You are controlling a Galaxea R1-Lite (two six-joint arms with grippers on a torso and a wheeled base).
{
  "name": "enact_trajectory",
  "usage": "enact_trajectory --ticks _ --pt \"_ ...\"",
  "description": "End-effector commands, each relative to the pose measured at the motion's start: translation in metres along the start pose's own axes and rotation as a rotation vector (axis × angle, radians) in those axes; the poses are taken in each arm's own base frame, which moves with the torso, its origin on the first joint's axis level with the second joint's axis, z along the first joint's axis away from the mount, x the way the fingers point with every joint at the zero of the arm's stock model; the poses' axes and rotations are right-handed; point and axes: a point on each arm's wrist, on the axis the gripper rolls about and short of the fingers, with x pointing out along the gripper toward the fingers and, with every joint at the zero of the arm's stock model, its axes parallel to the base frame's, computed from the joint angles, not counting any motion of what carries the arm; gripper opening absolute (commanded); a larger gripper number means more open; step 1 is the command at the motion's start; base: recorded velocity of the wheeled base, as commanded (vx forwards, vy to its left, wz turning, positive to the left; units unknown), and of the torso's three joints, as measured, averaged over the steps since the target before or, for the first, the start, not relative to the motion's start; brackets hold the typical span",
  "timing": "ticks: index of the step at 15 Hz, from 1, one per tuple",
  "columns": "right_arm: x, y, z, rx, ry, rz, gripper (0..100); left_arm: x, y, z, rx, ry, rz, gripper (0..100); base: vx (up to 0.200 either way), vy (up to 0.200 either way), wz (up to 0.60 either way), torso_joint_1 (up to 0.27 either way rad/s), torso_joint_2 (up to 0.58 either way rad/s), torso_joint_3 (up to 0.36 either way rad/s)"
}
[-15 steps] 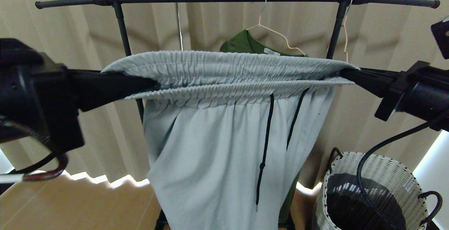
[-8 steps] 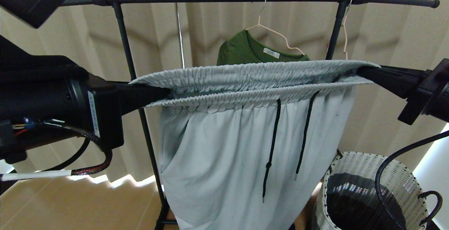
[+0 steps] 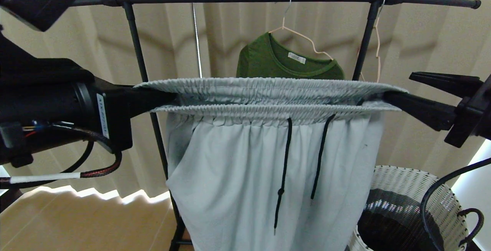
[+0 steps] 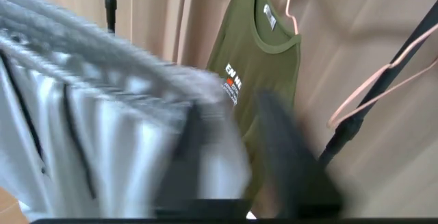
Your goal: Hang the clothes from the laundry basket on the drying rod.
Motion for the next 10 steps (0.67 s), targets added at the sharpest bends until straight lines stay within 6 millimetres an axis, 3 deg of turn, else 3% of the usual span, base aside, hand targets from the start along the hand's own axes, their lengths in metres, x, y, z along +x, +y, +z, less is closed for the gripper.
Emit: enact_trajectory --ticks 1,5,10 --pt "-0.010 0.006 -0.009 0.034 0.005 0.032 100 0.010 0.015 -0.014 0.043 0.058 0.078 0 0.000 0.000 0.00 0.000 0.00 0.000" --pt "-0.034 0.018 -0.001 0.167 -0.051 0.206 100 0.025 0.029 -0.021 0.059 0.033 0.195 0 0.000 0.000 0.00 0.000 0.00 0.000" --pt "-0.046 0.021 -0.021 0.167 -0.011 0.224 100 0.025 0.041 -0.039 0.047 0.095 0.256 0 0.000 0.000 0.00 0.000 0.00 0.000"
